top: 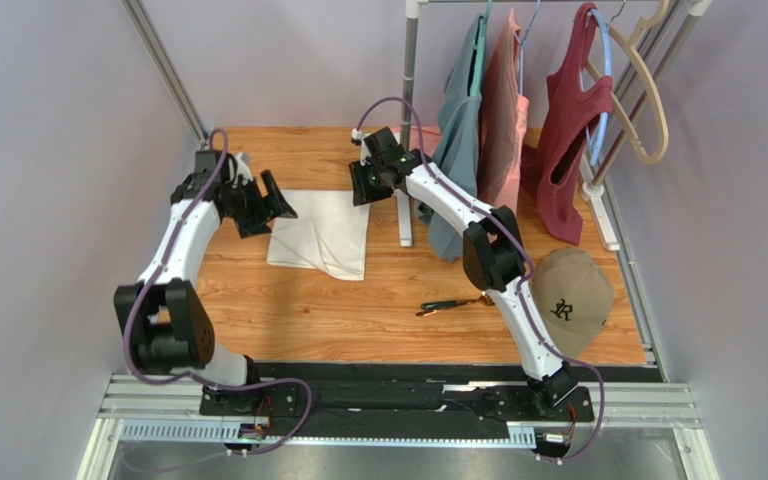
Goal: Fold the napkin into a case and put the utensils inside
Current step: Rotate the square-folded napkin at the center of the board, then smooth out the square-folded napkin at the center of the board.
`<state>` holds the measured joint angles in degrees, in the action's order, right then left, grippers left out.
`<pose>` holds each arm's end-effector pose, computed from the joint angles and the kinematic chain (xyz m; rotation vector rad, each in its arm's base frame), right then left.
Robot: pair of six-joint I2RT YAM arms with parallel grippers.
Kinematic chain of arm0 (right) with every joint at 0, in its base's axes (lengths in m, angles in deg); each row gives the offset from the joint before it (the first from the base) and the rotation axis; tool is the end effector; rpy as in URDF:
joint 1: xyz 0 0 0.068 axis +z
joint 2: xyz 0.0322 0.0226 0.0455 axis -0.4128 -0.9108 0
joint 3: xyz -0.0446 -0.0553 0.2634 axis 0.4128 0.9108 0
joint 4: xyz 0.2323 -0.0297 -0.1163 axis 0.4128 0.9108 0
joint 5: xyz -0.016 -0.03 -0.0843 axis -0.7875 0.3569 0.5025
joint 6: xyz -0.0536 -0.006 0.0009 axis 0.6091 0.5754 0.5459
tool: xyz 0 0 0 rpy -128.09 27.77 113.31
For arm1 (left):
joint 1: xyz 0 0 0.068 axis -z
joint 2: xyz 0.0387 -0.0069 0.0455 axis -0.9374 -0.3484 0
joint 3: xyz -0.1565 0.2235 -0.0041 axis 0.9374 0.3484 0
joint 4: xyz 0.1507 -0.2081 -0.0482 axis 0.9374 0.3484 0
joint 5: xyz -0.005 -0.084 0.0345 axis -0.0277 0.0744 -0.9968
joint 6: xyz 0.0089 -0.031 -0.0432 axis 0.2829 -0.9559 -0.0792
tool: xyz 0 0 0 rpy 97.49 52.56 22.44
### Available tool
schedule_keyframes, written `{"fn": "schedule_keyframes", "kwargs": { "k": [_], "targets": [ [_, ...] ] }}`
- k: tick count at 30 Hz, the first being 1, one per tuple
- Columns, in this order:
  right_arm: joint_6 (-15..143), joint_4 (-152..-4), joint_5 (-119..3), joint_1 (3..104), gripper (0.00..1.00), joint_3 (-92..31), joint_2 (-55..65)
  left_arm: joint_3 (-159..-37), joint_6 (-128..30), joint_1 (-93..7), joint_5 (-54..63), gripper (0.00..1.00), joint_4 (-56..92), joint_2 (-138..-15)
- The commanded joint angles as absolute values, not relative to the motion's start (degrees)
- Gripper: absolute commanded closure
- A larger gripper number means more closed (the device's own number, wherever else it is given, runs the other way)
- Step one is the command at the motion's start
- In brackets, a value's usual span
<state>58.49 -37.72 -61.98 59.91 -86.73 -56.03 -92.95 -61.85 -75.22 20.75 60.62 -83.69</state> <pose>0.4417 0.3239 0.2042 -0.6001 2.4751 0.5836 0.2986 0.0142 0.2797 -0.4927 2.5016 -0.6752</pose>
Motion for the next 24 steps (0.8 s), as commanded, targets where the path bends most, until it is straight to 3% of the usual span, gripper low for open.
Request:
{"fn": "schedule_keyframes", "kwargs": {
  "k": [1, 6, 8, 9, 13, 14, 19, 24],
  "targets": [
    [55.61, -38.25, -62.96, 63.23, 0.54, -81.16, -44.42, -107.44, -61.26, -69.79, 16.6, 0.15, 66.7, -93.51],
    [52.0, -45.02, -65.87, 63.84, 0.52, -64.43, -32.97, -120.3, -51.41, -67.41, 14.04, 0.28, 73.82, -106.95],
    [51.3, -46.08, -65.53, 64.37, 0.52, -58.65, -28.76, -128.47, -49.3, -67.33, 16.22, 0.44, 77.16, -114.39],
    [51.21, -46.43, -65.61, 64.46, 0.51, -57.13, -27.61, -130.58, -48.68, -67.07, 15.97, 0.45, 79.44, -116.44],
    [50.59, -47.84, -66.4, 64.55, 0.51, -50.97, -23.82, -137.8, -44.82, -64.52, 10.09, 0.24, 83.68, -123.58],
    [50.59, -47.84, -66.41, 64.54, 0.51, -49.57, -23.38, -137.64, -44.46, -63.56, 8.78, 0.23, 83.42, -124.37],
    [50.59, -47.93, -66.58, 64.54, 0.51, -47.54, -22.24, -136.41, -43.15, -61.18, 5.34, 0.23, 81.74, -125.6],
    [50.5, -48.72, -66.49, 64.54, 0.51, -46.22, -21.71, -134.39, -42.61, -60.21, 2.53, 0.35, 81.05, -124.73]
  ]
}}
